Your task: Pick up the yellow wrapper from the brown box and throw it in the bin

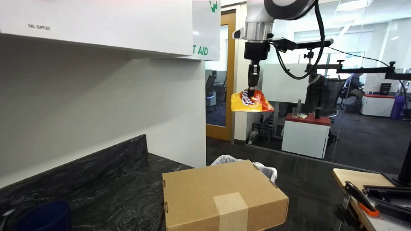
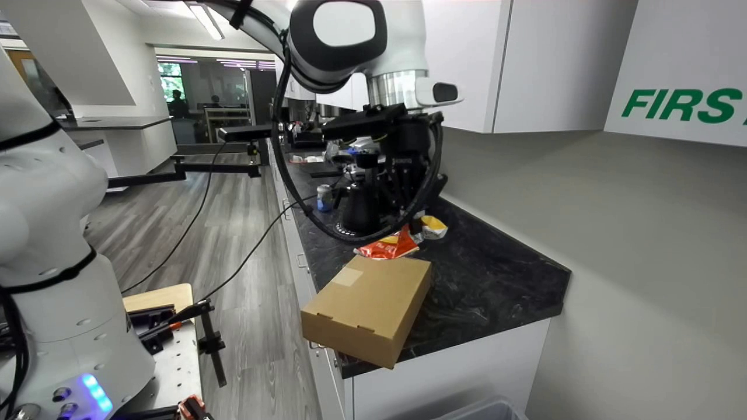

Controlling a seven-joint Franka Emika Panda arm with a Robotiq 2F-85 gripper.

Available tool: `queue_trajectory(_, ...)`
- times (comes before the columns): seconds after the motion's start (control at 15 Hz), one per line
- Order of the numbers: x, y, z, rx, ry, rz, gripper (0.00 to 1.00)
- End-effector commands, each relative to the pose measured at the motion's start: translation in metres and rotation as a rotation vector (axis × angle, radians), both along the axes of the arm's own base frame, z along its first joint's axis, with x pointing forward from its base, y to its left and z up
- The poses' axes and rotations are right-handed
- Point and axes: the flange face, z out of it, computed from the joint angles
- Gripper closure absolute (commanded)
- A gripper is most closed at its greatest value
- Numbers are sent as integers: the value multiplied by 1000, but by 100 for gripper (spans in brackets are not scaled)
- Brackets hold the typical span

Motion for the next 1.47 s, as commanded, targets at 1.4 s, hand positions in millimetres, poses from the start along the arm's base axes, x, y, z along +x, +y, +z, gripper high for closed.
queue_trajectory(1.4,54,-196,-90,104,143,131,97)
